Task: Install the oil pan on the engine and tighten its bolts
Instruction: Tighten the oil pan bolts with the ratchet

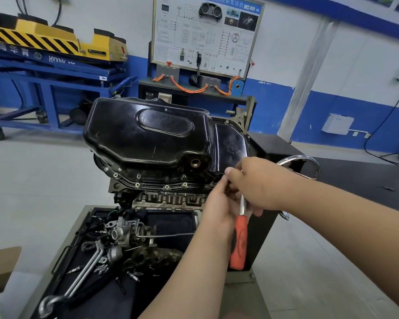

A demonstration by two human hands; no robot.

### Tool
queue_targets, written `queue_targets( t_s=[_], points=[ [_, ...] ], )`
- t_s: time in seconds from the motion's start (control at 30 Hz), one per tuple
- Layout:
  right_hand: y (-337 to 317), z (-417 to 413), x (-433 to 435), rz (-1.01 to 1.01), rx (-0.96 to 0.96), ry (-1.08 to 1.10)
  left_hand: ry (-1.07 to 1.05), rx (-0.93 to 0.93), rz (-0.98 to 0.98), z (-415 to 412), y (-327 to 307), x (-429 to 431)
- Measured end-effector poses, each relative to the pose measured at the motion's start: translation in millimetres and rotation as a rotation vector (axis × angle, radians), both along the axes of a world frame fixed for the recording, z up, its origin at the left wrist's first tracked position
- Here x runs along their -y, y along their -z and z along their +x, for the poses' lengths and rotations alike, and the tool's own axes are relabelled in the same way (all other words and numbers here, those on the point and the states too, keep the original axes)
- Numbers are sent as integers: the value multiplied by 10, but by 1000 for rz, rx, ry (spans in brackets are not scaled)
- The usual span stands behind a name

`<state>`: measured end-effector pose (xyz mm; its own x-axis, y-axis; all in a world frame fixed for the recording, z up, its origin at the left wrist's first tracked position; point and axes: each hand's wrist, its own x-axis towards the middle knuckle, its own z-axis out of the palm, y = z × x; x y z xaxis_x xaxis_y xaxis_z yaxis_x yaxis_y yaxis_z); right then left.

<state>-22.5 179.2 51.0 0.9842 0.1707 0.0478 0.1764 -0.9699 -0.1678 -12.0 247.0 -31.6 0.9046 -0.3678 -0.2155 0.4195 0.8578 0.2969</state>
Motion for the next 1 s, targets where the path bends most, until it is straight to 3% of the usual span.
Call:
queue_targets(
  t_s=[0.1, 0.2, 0.3, 0.4, 0.47, 0.57, 0.67, 0.77, 0.83, 0.93, 1.0],
  points=[
    [22, -33, -29, -193, 95, -66, -23, -26, 19, -6, 17, 23],
    [-22, -49, 35, -607, 402, -312, -25, -35, 75, 19, 61, 25],
    [-85, -37, 112, -799, 382, -522, 0, -34, 113, -3, 65, 3],
    [-33, -74, 110, -640, 382, -413, 20, -23, 107, -23, 69, -1],
    [59, -72, 68, -344, 366, -219, 6, -13, 92, -23, 57, 1],
    [100, -13, 31, -35, 160, -31, -17, -46, 56, -12, 20, 11],
    [75, -25, 12, -179, 162, -77, -38, -45, 54, 25, 36, 38],
    [18, -30, 63, -591, 447, -314, -25, -46, 91, 42, 52, 24],
    [-59, -26, 137, -740, 438, -456, -3, -29, 138, 19, 37, 13],
    [-52, -59, 153, -630, 391, -388, 6, 11, 156, 2, 60, 26],
    [67, -53, 122, -332, 368, -206, 3, 42, 127, -11, 56, 23]
  ],
)
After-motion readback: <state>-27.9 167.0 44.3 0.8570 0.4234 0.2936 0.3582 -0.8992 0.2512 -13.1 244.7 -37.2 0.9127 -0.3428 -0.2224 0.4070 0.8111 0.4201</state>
